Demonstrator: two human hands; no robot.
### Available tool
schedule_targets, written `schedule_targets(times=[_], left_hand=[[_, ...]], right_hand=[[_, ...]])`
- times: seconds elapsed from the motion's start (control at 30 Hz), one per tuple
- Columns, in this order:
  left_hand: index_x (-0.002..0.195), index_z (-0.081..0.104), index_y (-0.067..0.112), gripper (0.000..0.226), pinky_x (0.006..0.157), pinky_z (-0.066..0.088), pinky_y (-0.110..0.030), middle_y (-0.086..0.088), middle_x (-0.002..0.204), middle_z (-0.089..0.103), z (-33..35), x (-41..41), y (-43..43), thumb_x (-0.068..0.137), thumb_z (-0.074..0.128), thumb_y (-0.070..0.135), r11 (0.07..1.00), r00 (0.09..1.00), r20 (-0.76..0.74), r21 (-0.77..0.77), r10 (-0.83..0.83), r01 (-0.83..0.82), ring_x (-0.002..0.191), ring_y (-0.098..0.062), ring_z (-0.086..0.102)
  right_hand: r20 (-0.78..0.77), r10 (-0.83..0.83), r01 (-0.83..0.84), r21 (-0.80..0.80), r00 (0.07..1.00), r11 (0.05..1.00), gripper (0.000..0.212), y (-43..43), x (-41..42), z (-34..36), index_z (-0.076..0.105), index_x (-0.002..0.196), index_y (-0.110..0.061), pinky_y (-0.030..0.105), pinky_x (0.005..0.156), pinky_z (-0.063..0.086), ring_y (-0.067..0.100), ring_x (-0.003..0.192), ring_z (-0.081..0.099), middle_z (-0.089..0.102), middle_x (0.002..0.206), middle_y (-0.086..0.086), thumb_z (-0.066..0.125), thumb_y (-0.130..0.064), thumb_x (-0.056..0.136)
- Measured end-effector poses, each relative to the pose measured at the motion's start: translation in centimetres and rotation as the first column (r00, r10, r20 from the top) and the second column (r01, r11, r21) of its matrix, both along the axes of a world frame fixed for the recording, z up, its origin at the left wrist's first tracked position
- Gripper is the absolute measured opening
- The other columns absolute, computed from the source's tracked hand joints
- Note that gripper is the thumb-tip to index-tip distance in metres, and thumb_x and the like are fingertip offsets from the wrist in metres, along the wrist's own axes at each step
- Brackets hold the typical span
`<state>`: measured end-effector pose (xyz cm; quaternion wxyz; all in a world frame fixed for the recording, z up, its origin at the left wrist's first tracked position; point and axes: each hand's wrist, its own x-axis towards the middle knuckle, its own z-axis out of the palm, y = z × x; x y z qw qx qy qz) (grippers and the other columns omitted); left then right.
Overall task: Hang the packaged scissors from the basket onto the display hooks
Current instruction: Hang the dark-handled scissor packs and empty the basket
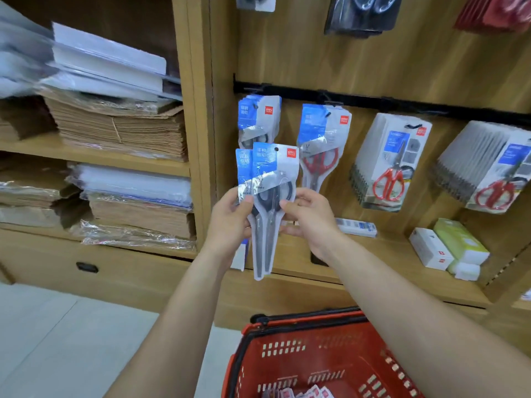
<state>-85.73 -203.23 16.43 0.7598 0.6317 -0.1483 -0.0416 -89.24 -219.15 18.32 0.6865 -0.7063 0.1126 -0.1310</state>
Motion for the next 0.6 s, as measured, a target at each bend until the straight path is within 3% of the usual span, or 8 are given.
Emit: schedule_targets(times=[0.23,0.33,0.4,0.6], left_hand=[[0.128,0.066,0.023,0.024,0.083,0.063,-0.041,0.000,0.115,0.078,-0.9,4.2,1.3,0.109,0.051,0.024,0.996,0.998,0.064,-0.093,0.003,0.003,0.105,-0.023,0.076],[0.128,0.067,0.024,0.025,0.084,0.063,-0.043,-0.001,0.115,0.078,-1.8,5.7,1.5,0.110,0.050,0.025,0.992,0.998,0.055,-0.124,0.011,-0.004,0.105,-0.024,0.076],[0.128,0.067,0.028,0.025,0.086,0.063,-0.046,0.001,0.116,0.077,-2.9,6.3,1.5,0.110,0.051,0.026,0.990,0.999,0.043,-0.137,0.021,-0.014,0.108,-0.025,0.074],[0.126,0.068,0.031,0.026,0.089,0.062,-0.046,0.006,0.115,0.077,-4.6,7.4,2.3,0.110,0.049,0.024,0.992,0.997,0.049,-0.111,0.062,-0.056,0.109,-0.021,0.073]], right_hand=[[0.107,-0.017,0.033,-0.149,0.994,0.988,0.012,0.9,5.5,1.6,0.062,0.113,-0.014,0.040,0.073,0.065,0.027,0.093,0.076,0.076,0.102,0.010,0.063,-0.020,0.102],[0.194,-0.039,0.083,-0.224,0.980,0.971,0.019,0.8,7.5,2.3,0.056,0.114,-0.032,0.037,0.070,0.065,0.018,0.090,0.077,0.077,0.091,-0.001,0.063,-0.018,0.102],[0.242,-0.043,0.110,-0.270,0.969,0.957,0.027,0.7,8.7,2.8,0.051,0.112,-0.039,0.034,0.067,0.064,0.016,0.089,0.076,0.075,0.092,0.001,0.062,-0.016,0.102],[0.304,-0.043,0.166,-0.392,0.952,0.905,0.036,0.3,12.0,4.1,0.046,0.125,-0.039,0.038,0.068,0.064,0.009,0.081,0.074,0.073,0.094,0.001,0.059,-0.013,0.103]])
